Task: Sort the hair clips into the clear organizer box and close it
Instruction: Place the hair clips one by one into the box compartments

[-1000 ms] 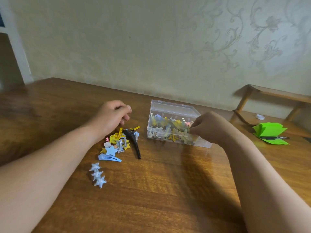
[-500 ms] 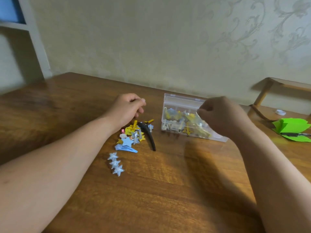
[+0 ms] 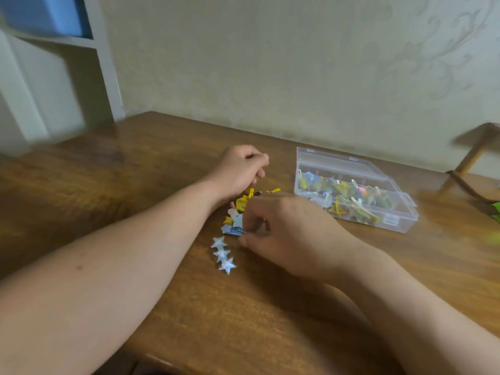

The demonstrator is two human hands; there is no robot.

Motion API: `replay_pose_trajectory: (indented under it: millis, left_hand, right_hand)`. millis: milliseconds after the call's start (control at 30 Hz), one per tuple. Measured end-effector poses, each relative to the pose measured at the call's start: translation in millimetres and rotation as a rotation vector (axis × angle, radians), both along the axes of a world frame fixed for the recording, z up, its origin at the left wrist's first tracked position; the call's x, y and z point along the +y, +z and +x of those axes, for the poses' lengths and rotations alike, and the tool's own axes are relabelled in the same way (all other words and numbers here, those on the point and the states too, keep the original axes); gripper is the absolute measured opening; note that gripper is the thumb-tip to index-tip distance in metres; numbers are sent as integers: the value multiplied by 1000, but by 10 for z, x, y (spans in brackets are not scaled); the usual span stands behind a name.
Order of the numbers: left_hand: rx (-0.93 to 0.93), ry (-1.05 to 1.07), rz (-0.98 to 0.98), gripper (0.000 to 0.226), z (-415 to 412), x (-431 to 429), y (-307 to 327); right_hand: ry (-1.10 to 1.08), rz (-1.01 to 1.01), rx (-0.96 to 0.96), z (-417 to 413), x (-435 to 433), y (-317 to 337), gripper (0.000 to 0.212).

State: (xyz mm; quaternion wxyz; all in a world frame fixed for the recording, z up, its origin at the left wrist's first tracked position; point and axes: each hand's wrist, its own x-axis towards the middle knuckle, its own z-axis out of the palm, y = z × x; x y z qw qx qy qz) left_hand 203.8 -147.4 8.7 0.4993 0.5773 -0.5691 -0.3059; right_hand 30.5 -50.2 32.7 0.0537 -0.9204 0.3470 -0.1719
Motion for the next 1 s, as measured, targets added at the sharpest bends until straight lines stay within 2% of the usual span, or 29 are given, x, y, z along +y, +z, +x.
replay_pose_trajectory:
  millis: [133, 300, 400, 467, 567, 667, 733, 833, 1000]
  left_hand:
    - [-9, -5, -2, 23, -21, -1, 12]
    - [-28, 2, -13, 24, -39, -5, 19]
    - [-35, -6, -32, 22, -46, -20, 11]
    - [-8, -6, -37, 20, -39, -16, 2]
    - [-2, -13, -49, 20, -27, -7, 1]
    - [-17, -10, -44, 22, -39, 18, 11]
    - [-7, -27, -42, 22, -36, 41, 12]
    - [-34, -37, -42, 21, -19, 56, 12]
    - [-55, -44, -40, 21, -6, 58, 11]
  right_hand:
    - [69, -105, -48, 75, -19, -96, 17]
    - [93, -282, -12, 91, -46, -149, 14]
    - [96, -256, 3, 50, -48, -131, 21]
    - [78, -186, -57, 4, -60, -88, 26]
    - [-61, -123, -230, -181, -169, 75, 23]
    - [-326, -74, -402, -556, -425, 325, 15]
    - [-515, -33, -433, -877, -583, 466, 13]
    - [-709, 12, -343, -1279, -725, 520, 7]
    - [-794, 68, -115, -1406, -817, 381, 12]
